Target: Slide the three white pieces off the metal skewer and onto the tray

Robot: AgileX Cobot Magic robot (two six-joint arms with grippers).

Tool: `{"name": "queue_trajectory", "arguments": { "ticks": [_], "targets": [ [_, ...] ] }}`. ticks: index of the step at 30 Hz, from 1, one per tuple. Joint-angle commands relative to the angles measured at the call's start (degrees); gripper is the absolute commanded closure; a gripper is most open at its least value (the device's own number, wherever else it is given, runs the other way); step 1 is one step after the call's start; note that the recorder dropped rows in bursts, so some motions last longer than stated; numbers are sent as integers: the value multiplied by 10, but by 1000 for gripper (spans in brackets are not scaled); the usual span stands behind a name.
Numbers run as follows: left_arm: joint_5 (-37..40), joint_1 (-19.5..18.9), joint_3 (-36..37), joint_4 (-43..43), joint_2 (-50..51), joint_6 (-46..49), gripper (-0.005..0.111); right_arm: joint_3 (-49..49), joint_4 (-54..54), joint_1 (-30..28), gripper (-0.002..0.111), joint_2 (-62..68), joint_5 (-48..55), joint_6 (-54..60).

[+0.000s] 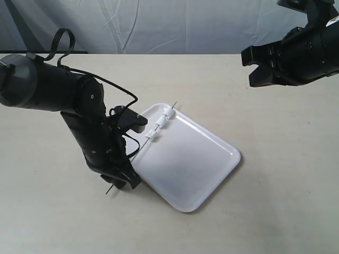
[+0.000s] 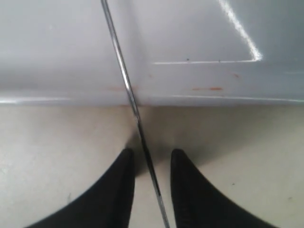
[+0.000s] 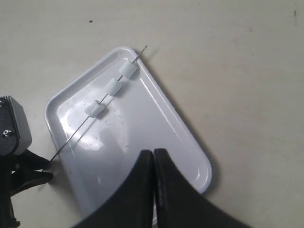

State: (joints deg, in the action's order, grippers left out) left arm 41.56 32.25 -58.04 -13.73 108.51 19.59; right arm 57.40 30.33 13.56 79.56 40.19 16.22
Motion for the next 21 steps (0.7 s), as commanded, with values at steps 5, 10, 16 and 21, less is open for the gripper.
{"name": "queue_trajectory", "arguments": {
  "ticks": [5,10,16,21],
  "targets": [
    [-13,4,-2,7,1,-18,98,4,-1,2,109,1,-20,4],
    [-28,4,-2,5,1,-14,107,4,0,2,109,1,-18,4],
    [-3,4,-2,6,1,-18,107,4,17,2,109,1,28,4],
    [29,4,4,47,-27,-73,107,-15,52,2,109,2,30,4]
  ]
}}
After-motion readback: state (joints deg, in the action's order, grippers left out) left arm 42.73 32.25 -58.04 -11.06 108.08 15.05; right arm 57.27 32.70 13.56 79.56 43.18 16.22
